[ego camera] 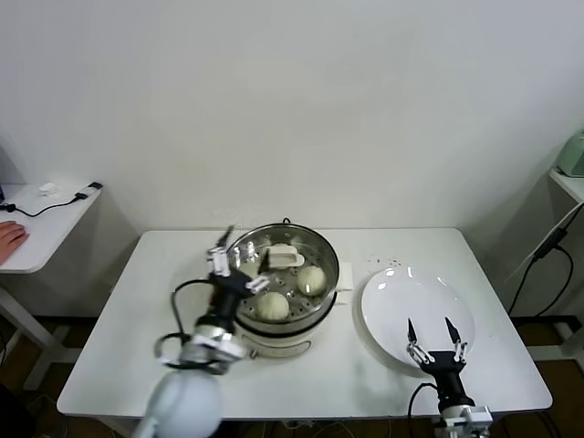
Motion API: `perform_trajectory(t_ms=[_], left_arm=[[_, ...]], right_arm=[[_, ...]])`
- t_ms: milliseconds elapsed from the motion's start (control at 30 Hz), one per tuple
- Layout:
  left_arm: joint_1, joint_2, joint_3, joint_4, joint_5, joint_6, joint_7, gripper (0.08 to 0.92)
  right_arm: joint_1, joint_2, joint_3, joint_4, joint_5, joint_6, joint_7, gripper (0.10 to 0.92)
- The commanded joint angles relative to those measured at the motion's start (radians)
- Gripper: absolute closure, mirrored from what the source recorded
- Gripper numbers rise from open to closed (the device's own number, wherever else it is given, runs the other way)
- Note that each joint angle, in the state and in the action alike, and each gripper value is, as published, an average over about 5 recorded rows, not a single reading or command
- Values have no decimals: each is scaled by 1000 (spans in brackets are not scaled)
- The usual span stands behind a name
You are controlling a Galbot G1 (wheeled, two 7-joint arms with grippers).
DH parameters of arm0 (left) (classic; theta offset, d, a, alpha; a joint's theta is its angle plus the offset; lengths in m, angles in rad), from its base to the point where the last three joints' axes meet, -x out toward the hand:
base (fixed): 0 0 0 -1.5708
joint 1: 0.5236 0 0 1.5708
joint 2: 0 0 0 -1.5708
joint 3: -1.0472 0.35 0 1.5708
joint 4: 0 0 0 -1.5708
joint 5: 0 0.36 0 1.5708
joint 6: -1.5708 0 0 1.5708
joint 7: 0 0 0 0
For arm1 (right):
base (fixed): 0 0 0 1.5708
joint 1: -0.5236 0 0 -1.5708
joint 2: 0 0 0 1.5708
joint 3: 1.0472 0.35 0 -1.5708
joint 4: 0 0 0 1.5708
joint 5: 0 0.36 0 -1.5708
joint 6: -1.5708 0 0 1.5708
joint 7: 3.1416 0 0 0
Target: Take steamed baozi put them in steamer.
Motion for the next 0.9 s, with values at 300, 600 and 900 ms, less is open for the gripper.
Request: perform_trajectory(t_ms=[300,600,900], left_arm=[[220,73,-341,312,-903,-409,-143,177],[235,77,-318,405,-864,-477,-111,177],[259,73,-303,373,-823,-502,-73,177]], right_arm=[[33,-13,-3,-41,72,-12,2,203],[33,-17,-3,-49,78,-15,1,203],[32,-14,-11,-51,77,-11,-3,203]])
